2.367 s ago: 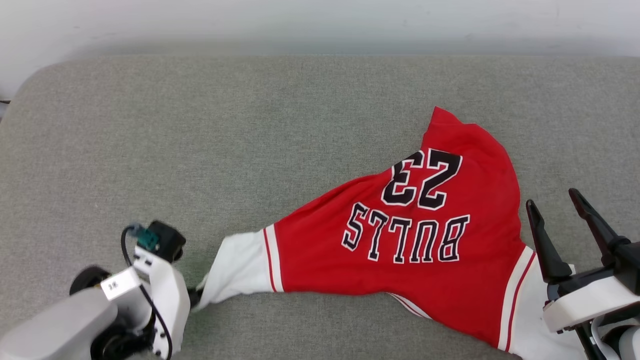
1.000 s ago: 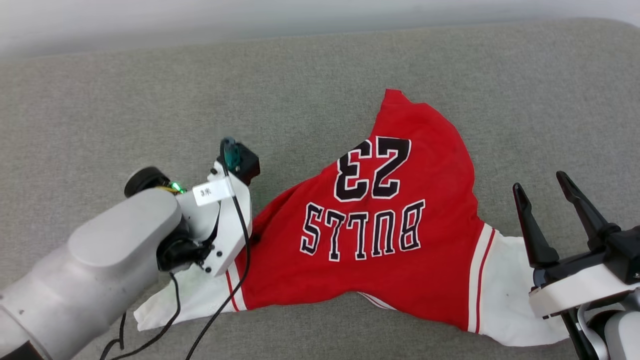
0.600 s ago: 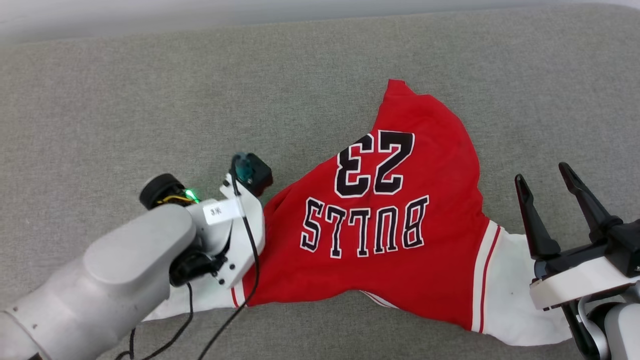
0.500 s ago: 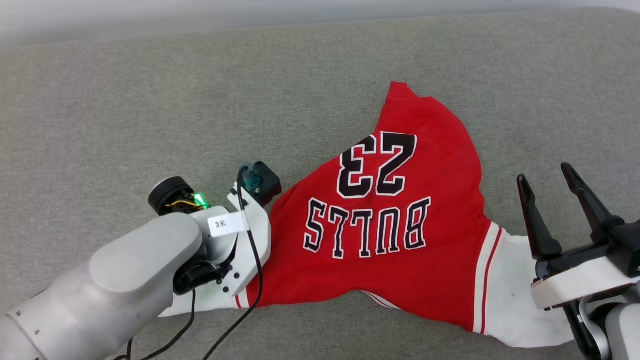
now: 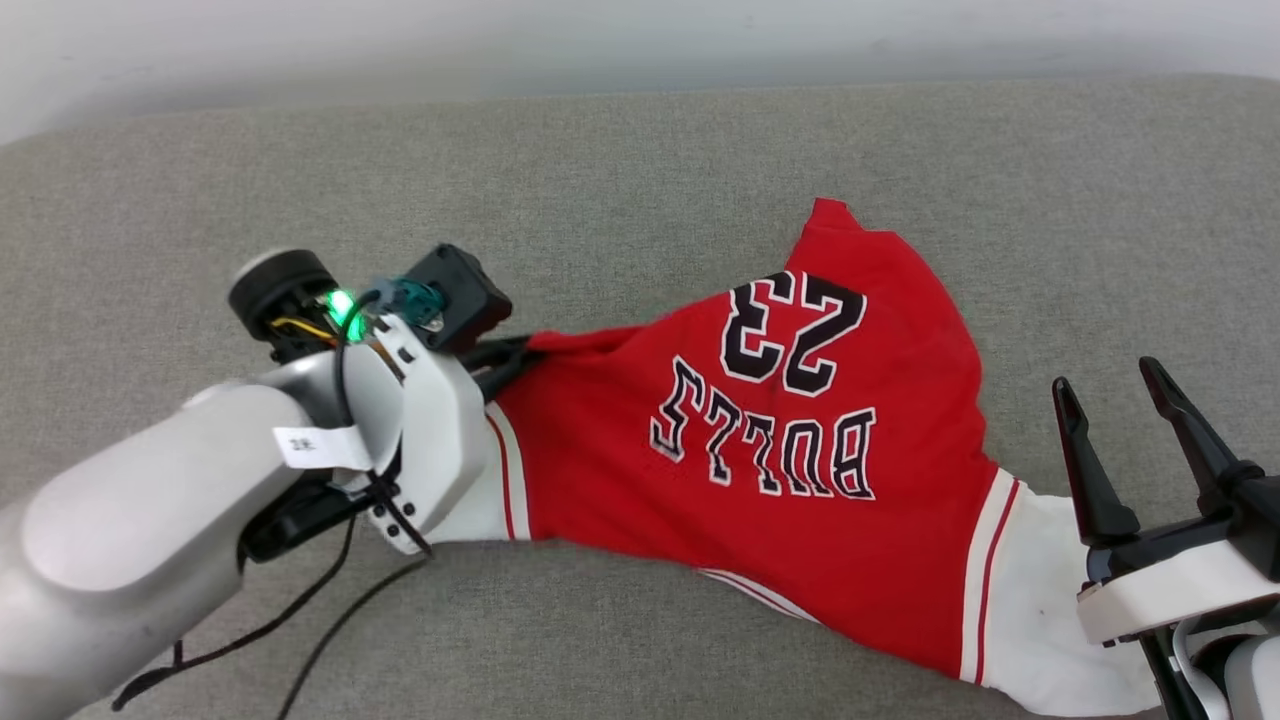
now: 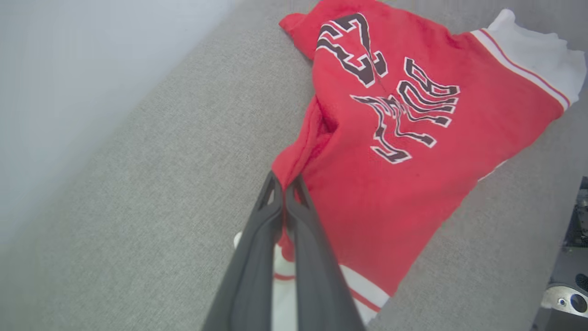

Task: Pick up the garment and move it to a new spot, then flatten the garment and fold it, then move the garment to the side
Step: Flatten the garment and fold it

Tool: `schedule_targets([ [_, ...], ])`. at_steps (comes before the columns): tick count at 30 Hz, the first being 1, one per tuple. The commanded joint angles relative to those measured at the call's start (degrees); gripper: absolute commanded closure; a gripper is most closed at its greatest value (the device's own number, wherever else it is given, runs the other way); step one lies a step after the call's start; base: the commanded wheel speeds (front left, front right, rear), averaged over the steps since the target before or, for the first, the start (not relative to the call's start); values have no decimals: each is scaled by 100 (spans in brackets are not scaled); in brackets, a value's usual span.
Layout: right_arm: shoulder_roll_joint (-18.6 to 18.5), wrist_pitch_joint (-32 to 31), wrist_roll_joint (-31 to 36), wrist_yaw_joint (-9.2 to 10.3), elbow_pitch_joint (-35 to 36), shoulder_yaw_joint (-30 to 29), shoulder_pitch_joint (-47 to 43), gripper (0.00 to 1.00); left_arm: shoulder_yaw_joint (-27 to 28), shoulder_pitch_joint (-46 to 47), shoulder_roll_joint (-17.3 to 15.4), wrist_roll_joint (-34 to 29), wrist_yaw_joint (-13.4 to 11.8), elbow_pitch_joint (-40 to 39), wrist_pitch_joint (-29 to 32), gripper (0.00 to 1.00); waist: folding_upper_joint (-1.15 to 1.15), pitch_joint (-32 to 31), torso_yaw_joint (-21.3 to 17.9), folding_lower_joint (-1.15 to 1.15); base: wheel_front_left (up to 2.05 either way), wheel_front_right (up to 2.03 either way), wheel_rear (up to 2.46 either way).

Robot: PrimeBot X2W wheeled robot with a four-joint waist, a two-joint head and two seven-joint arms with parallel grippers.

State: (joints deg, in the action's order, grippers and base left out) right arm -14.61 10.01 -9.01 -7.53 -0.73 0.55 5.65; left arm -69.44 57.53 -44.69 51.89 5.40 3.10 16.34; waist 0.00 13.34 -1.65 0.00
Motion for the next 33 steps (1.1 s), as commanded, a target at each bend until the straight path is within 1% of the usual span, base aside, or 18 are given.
schedule_targets([
  [1,-3,19,-49,9,7,-17,-39,0,81,87,-116,-85,-114,-166,-50,100,0,-2,3,0,0,0,0],
  [4,-2,37,-56,9,34,-30,-55,0,199,140,-293,-142,-301,-494,-99,100,0,26,-14,0,0,0,0],
  [7,19,49,-57,9,66,14,23,0,275,243,-429,-262,-418,-652,-117,100,0,118,-92,0,0,0,0],
  [10,48,63,-51,9,98,32,113,0,302,305,-372,-290,-454,-636,-135,100,0,259,-196,0,0,0,0],
  [12,67,70,-31,9,121,47,170,0,311,425,-353,-389,-413,-500,-143,100,0,380,-292,0,0,0,0],
  [14,80,76,-17,9,145,49,229,0,325,521,-239,-416,-372,-298,-160,100,0,514,-381,0,0,0,0],
  [17,98,106,11,9,160,55,348,0,406,719,-58,-391,-273,184,-232,100,0,730,-514,0,0,0,0],
  [24,171,195,60,9,131,117,627,0,407,1187,478,-585,-7,1819,-633,100,0,1199,-801,0,0,0,0],
  [29,200,273,100,9,76,112,777,0,205,1298,855,-805,109,2905,-1076,100,0,1366,-904,0,0,0,0],
  [33,226,306,151,9,8,123,816,0,-13,1086,1152,-758,170,3676,-1167,100,0,1387,-915,0,0,0,0],
])
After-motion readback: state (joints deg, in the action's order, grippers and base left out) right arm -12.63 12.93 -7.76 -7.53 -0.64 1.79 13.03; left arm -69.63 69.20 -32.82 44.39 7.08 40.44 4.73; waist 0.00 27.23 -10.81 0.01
